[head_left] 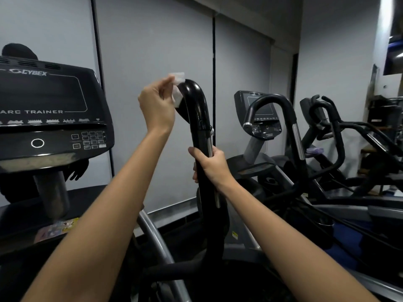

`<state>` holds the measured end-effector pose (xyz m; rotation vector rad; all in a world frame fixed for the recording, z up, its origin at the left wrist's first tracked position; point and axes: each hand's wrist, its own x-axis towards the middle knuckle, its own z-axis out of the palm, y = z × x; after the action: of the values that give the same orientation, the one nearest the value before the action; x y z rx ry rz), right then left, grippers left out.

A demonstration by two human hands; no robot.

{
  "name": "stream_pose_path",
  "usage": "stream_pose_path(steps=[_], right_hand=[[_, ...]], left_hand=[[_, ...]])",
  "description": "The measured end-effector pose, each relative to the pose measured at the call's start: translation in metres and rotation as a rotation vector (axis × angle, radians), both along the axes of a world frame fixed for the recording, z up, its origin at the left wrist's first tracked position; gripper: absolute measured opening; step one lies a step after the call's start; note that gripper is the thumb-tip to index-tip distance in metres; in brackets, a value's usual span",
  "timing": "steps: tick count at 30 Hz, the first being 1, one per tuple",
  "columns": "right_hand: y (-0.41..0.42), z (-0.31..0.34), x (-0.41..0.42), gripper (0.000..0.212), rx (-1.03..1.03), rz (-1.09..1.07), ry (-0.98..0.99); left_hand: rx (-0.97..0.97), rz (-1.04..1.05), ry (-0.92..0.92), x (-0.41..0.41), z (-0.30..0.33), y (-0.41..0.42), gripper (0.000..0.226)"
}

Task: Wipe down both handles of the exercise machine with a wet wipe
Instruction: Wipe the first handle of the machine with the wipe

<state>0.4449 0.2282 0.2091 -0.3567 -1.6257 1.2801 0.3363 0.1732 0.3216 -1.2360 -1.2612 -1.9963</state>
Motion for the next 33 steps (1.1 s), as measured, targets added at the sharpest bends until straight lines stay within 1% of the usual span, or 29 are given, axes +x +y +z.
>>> stream_pose_path(steps=[2,4,5,7,8,10,11,13,15,17,18,20,22,23,25,28,30,31,32,33], right_hand=[[0.001,0.0,0.0,0.022,0.005,0.005,-0.001],[0.002,0.0,-0.001,0.022,0.006,0.009,0.0],[0.002,0.0,-0.001,0.023,0.004,0.012,0.002],[0.003,-0.001,-0.002,0.023,0.002,0.014,0.012],[0.004,-0.001,-0.003,0.024,0.005,0.015,0.014],[0.004,-0.002,-0.003,0.025,0.011,0.018,0.015],[0.004,-0.003,-0.003,0.026,0.011,0.021,0.019],[0.005,-0.003,-0.003,0.025,0.013,0.015,0.022],[0.006,-0.003,-0.002,0.024,0.016,0.008,0.021],[0.006,-0.003,-0.001,0.024,0.012,0.021,0.017],[0.007,-0.003,0.0,0.025,0.013,0.028,0.013],[0.006,-0.003,0.001,0.025,0.023,0.035,0.003],[0.006,-0.003,0.001,0.024,0.033,0.036,0.001],[0.006,-0.003,0.001,0.025,0.031,0.04,0.004],[0.005,-0.004,0.0,0.026,0.023,0.045,0.004],[0.002,-0.002,0.0,0.025,0.016,0.036,-0.006],[-0.003,0.0,0.002,0.026,0.006,0.041,-0.029],[-0.004,0.002,0.004,0.026,-0.011,0.05,-0.05],[-0.005,0.006,0.006,0.027,-0.025,0.065,-0.091],[-0.004,0.009,0.01,0.029,-0.022,0.073,-0.159]], left_hand=[[-0.076,0.011,0.004,-0.006,0.019,0.012,0.021],[-0.147,0.045,0.083,0.001,0.022,0.019,0.023],[-0.158,0.049,0.127,0.007,0.018,0.017,0.028],[-0.127,-0.011,0.231,0.018,0.004,0.007,0.035],[-0.111,-0.026,0.293,0.02,-0.005,0.004,0.033],[-0.107,0.01,0.375,0.019,-0.024,0.0,0.03],[-0.111,0.025,0.382,0.016,-0.032,0.0,0.029],[-0.091,-0.038,0.322,0.008,-0.039,-0.002,0.024],[0.001,-0.095,0.198,-0.003,-0.034,-0.004,0.021],[0.059,-0.091,0.039,-0.016,-0.015,0.001,0.021],[0.047,-0.098,-0.023,-0.019,-0.003,0.007,0.021],[-0.019,-0.102,-0.065,-0.019,0.02,0.019,0.02],[-0.097,-0.058,0.0,-0.01,0.032,0.029,0.021],[-0.132,-0.018,0.054,-0.003,0.032,0.03,0.028],[-0.138,0.051,0.158,0.008,0.024,0.026,0.04],[-0.104,0.108,0.321,0.024,-0.004,0.01,0.035],[-0.136,0.144,0.384,0.03,-0.02,0.001,0.033],[-0.16,0.112,0.382,0.031,-0.024,-0.004,0.031],[-0.185,0.035,0.357,0.03,-0.024,-0.008,0.028],[-0.194,-0.084,0.317,0.028,-0.023,-0.012,0.024]])
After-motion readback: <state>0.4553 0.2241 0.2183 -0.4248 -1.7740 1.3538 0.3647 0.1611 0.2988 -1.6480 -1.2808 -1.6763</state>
